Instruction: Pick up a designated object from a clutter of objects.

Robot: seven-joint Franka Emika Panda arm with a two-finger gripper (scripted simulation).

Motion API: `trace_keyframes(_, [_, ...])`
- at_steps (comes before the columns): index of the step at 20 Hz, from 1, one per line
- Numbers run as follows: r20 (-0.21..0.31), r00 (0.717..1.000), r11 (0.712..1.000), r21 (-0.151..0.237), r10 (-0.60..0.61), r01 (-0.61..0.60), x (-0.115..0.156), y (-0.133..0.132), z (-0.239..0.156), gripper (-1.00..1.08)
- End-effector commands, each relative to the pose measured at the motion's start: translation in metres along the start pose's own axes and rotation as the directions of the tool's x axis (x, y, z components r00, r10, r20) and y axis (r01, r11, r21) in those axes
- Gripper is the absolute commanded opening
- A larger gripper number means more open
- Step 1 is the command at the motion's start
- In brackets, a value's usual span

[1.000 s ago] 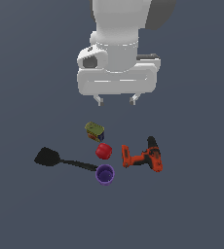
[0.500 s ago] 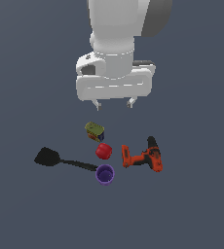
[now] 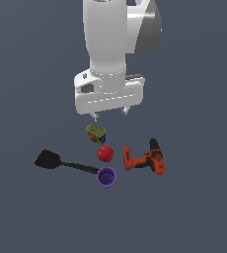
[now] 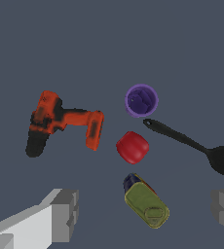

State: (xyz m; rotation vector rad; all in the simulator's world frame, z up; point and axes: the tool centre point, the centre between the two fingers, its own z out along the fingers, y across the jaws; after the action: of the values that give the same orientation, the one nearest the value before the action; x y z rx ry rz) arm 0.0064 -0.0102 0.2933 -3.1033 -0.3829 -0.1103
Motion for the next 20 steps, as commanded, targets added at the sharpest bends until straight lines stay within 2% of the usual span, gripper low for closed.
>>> trace_keyframes(1, [0.004,0.999,0.999,0.0,-0.051,0.051,-0.005,0.005,0.013,1.0])
trace_keyframes(10, [0.019,0.972,0.972,0.005,-0.235,0.235,-0.028,0.022,0.059,1.0])
trace_keyframes(20, [0.035,0.903,0.903,0.016,-0.429,0.429,-0.06,0.037,0.106,1.0])
